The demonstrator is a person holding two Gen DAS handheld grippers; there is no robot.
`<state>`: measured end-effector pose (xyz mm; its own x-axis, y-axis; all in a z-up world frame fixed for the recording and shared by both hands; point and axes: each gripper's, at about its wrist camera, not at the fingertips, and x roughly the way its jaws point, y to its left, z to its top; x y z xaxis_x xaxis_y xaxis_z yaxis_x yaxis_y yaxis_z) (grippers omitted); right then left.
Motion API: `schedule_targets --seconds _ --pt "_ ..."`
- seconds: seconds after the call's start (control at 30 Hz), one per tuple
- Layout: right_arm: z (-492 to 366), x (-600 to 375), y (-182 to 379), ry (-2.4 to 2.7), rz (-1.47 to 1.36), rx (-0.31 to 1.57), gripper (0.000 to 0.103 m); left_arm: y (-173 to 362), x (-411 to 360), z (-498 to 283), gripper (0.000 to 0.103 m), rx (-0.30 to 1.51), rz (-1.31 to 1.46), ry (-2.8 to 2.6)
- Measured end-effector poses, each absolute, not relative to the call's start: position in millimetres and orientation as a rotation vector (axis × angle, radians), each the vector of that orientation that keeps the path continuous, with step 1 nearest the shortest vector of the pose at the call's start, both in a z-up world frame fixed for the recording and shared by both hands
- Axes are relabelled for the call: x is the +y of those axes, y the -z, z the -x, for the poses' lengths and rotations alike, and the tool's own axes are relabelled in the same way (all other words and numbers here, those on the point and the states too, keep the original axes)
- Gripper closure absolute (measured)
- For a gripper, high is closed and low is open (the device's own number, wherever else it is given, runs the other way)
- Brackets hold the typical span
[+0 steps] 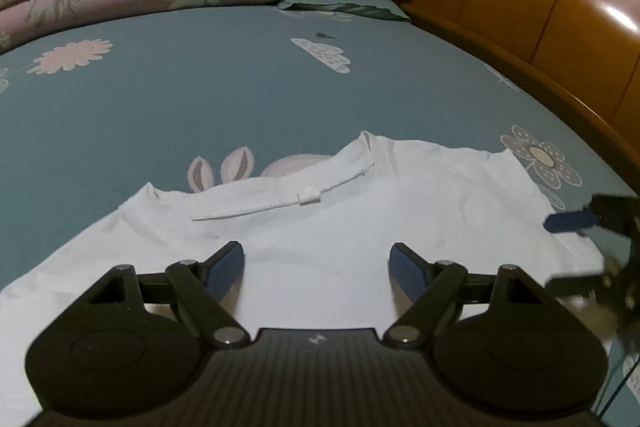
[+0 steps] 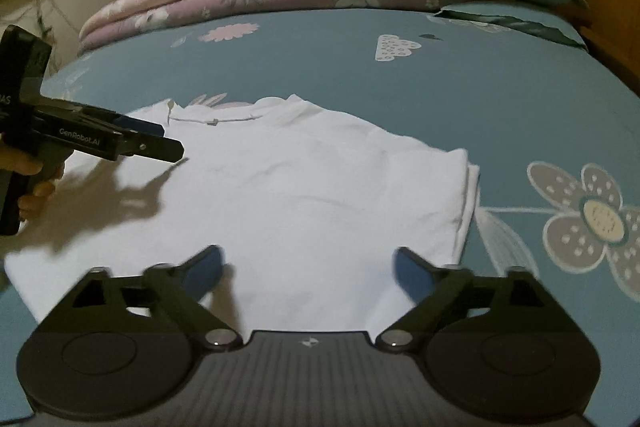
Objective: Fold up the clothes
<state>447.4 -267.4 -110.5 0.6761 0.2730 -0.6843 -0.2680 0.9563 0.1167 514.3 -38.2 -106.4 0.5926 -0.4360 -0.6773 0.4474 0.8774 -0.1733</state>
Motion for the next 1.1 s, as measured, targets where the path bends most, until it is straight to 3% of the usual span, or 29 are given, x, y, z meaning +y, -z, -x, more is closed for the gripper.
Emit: schedule_targets --seconds 0.17,0.3,0.5,0.73,0.93,1.1 --pt "-445.6 -258.0 112.5 -0.280 0.000 0.775 0.000 83.7 -23.4 -471.0 0.015 0.803 -0.026 0.517" --pt "-432.2 -259.4 93.8 -0.295 -0.088 0.780 0.000 65.6 -11.6 -436.4 0.014 0.819 -0.034 0.520" --pt "-388.4 -246.0 82.0 -0.552 -0.329 0.743 0.000 72.2 19.1 -378.1 0.011 0.793 0.151 0.492" --pt "-362.7 -246.4 117.1 -0.512 -0.474 0.740 0.000 104.4 41.8 -352.3 0.012 0.876 0.222 0.350" --pt "-329.0 -309.4 119.0 -0.327 -0.574 0.701 0.000 100.7 63.4 -338.7 0.012 0.891 0.233 0.292" --pt "-337.6 -306.9 96.0 -0.311 -0.520 0.660 0.000 90.9 40.6 -351.5 0.011 0.851 0.229 0.349"
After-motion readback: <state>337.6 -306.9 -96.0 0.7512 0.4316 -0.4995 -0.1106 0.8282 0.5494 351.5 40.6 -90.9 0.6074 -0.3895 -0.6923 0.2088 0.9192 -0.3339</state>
